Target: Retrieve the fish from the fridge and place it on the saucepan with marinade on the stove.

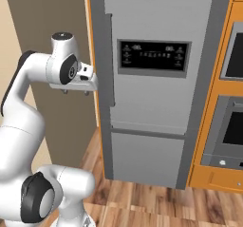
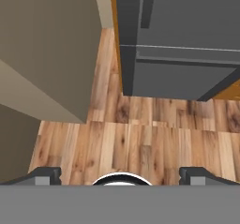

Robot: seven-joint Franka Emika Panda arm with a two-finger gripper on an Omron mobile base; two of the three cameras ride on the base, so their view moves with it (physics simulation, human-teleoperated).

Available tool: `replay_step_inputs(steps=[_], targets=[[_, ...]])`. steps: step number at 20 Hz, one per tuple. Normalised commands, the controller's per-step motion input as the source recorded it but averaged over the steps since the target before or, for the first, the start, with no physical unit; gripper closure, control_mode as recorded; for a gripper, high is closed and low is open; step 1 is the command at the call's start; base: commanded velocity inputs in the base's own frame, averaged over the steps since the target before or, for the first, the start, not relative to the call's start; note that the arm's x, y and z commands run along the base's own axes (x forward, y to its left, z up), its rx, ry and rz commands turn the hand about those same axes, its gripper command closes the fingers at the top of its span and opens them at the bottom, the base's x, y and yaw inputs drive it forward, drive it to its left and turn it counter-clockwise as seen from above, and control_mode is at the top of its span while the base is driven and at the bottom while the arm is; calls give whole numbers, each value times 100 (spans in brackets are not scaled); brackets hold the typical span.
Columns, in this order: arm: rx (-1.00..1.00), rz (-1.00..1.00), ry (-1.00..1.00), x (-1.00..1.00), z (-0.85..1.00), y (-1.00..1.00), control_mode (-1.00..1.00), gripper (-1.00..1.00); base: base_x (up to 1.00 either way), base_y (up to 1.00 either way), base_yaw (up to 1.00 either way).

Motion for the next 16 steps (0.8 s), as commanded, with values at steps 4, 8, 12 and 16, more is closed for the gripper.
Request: replay_step_inputs(steps=[4,8,12,16], targets=[[0,0,0,0,0,0,100,-100,-6,0,1],[0,0,0,0,0,0,100,-100,0,0,1],[0,0,0,0,0,0,100,-100,0,0,0],[0,0,0,0,0,0,100,-100,0,0,0]])
